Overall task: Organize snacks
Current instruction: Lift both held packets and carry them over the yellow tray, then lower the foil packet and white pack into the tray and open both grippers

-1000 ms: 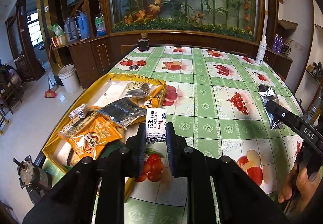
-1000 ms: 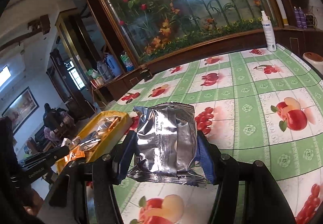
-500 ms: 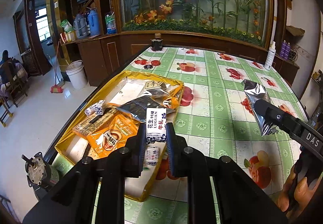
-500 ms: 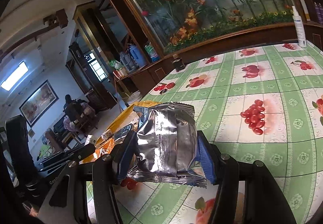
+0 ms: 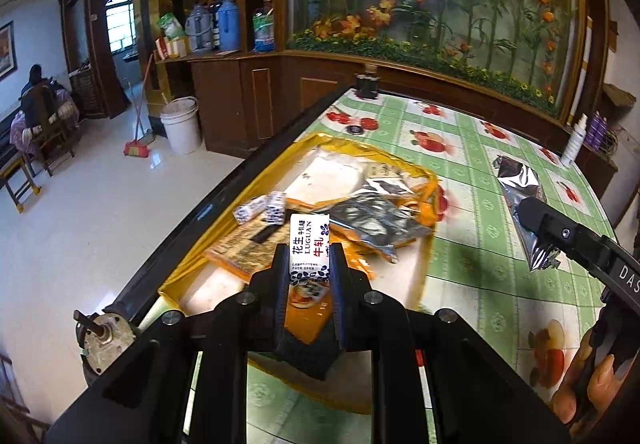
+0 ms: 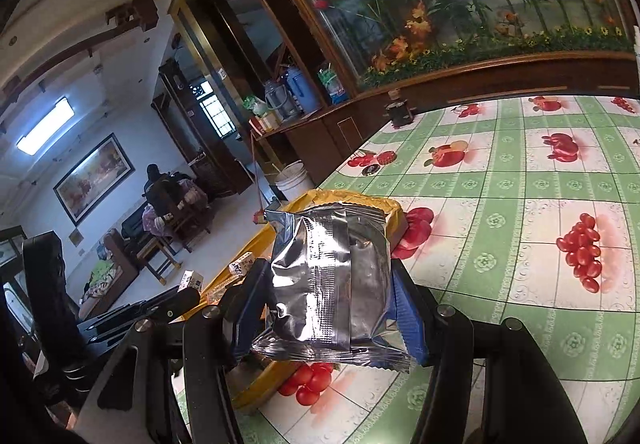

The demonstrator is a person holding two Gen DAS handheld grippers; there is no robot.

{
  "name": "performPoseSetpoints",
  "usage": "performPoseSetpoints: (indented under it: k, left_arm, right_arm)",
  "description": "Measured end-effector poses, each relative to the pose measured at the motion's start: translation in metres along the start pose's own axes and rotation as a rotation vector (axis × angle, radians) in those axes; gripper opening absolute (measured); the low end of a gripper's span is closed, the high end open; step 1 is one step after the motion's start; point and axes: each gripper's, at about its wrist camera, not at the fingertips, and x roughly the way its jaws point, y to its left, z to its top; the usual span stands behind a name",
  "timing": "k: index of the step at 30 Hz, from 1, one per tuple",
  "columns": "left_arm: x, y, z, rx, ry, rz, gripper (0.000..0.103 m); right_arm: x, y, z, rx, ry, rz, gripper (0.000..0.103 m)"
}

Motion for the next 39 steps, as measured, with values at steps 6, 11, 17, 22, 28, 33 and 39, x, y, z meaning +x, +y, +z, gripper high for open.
performPoseSetpoints:
  k: [6, 11, 17, 22, 28, 33, 39]
  left_arm:
    - [0.007, 0.029, 0.005, -0.054, 0.008, 0.040, 0.017]
    - [0.014, 0.042, 0.010, -0.072, 0.015, 0.057, 0.017]
    - [0.022, 0.045, 0.015, -0.069, 0.023, 0.060, 0.017]
    - [0.029, 0.044, 0.018, -0.065, 0.035, 0.057, 0.017]
    - [0.041, 0.038, 0.020, -0.048, 0.064, 0.054, 0.017]
    - [0.053, 0.030, 0.018, -0.028, 0.098, 0.045, 0.017]
    - [0.063, 0.014, 0.014, 0.016, 0.136, 0.030, 0.017]
  right_arm:
    - [0.027, 0.015, 0.008, -0.011, 0.026, 0.030, 0.060]
    - [0.046, 0.023, 0.014, -0.021, 0.043, 0.050, 0.060]
    - [0.072, 0.030, 0.021, -0.026, 0.072, 0.061, 0.060]
    - [0.091, 0.034, 0.023, -0.027, 0.096, 0.064, 0.060]
    - [0.113, 0.033, 0.024, -0.025, 0.123, 0.057, 0.060]
    - [0.126, 0.029, 0.025, -0.016, 0.138, 0.050, 0.060]
    - [0.141, 0.025, 0.026, -0.008, 0.157, 0.042, 0.060]
